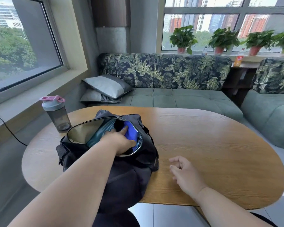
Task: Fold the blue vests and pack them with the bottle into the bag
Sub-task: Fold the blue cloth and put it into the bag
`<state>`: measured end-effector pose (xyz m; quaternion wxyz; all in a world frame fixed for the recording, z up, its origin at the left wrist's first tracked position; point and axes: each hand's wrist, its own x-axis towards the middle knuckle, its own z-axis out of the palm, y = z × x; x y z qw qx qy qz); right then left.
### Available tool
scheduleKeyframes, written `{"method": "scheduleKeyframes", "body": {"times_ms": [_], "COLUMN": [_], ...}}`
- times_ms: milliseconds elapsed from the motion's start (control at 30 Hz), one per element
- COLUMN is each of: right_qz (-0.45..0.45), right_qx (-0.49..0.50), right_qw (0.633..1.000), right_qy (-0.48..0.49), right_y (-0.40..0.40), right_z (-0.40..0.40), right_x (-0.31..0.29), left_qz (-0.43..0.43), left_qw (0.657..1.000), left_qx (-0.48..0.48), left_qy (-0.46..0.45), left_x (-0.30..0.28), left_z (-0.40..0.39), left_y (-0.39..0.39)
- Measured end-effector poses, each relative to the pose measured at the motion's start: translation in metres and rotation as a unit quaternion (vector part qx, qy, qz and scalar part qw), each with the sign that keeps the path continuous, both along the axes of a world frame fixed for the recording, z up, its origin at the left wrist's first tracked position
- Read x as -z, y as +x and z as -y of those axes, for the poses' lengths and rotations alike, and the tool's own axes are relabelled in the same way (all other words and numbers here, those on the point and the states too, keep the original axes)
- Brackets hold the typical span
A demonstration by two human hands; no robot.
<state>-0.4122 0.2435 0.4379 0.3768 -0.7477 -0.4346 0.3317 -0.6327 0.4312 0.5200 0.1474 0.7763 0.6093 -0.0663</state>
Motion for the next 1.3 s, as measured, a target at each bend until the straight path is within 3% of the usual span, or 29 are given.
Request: {"method": "scheduleKeyframes", "body": {"times_ms": [100, 267, 367, 433, 533, 633, 733, 867, 1033, 1067, 1100, 1200, 1233, 1300], "right_qz": [0.008, 0.010, -0.002, 0.000, 0.001, -0.017, -0.035, -0.055, -0.111, -0.127, -0.143, -0.185, -0.200, -0.230], "right_qx": [-0.012, 0.000, 0.010, 0.011, 0.018, 0.030, 0.040, 0.044, 0.045, 0.047, 0.053, 0.065, 0.071, 0.083], "right_qw": [1.000, 1.000, 1.000, 1.000, 1.000, 0.999, 0.999, 0.997, 0.993, 0.991, 0.988, 0.981, 0.977, 0.970], "right_qy": [-0.006, -0.023, -0.023, -0.020, -0.014, -0.012, -0.013, -0.009, -0.007, -0.005, -0.002, 0.002, 0.003, 0.004], "right_y": [-0.007, -0.004, 0.000, 0.000, -0.001, -0.003, -0.004, -0.003, 0.006, 0.007, 0.012, 0.018, 0.021, 0.026], "right_z": [-0.005, -0.001, -0.003, -0.004, -0.005, -0.007, -0.007, -0.003, 0.003, 0.003, 0.008, 0.009, 0.010, 0.013], "right_x": [-0.001, 0.007, 0.010, 0.012, 0.015, 0.014, 0.011, 0.010, 0.005, 0.004, 0.004, 0.005, 0.006, 0.006], "left_qz": [-0.040, -0.004, 0.079, 0.160, 0.238, 0.225, 0.208, 0.161, 0.246, 0.308, 0.400, 0.595, 0.612, 0.605], "left_qw": [0.997, 0.998, 0.979, 0.961, 0.956, 0.964, 0.972, 0.975, 0.968, 0.949, 0.906, 0.737, 0.719, 0.739], "left_qx": [0.032, 0.022, 0.006, -0.008, 0.011, 0.078, 0.084, 0.046, -0.023, -0.070, -0.124, -0.273, -0.290, -0.273], "left_qy": [0.054, 0.055, 0.190, 0.225, 0.173, 0.120, 0.077, 0.144, 0.050, 0.000, -0.059, -0.169, -0.156, -0.109], "left_x": [-0.003, 0.008, 0.011, 0.013, 0.020, 0.024, 0.021, 0.004, -0.031, -0.036, -0.041, -0.037, -0.031, -0.039], "left_z": [-0.003, -0.004, 0.007, 0.023, 0.047, 0.067, 0.080, 0.082, 0.074, 0.061, 0.050, -0.014, -0.039, -0.054], "left_y": [0.012, 0.012, 0.006, -0.003, -0.020, -0.031, -0.028, -0.009, 0.014, 0.018, 0.028, 0.031, 0.033, 0.042]}}
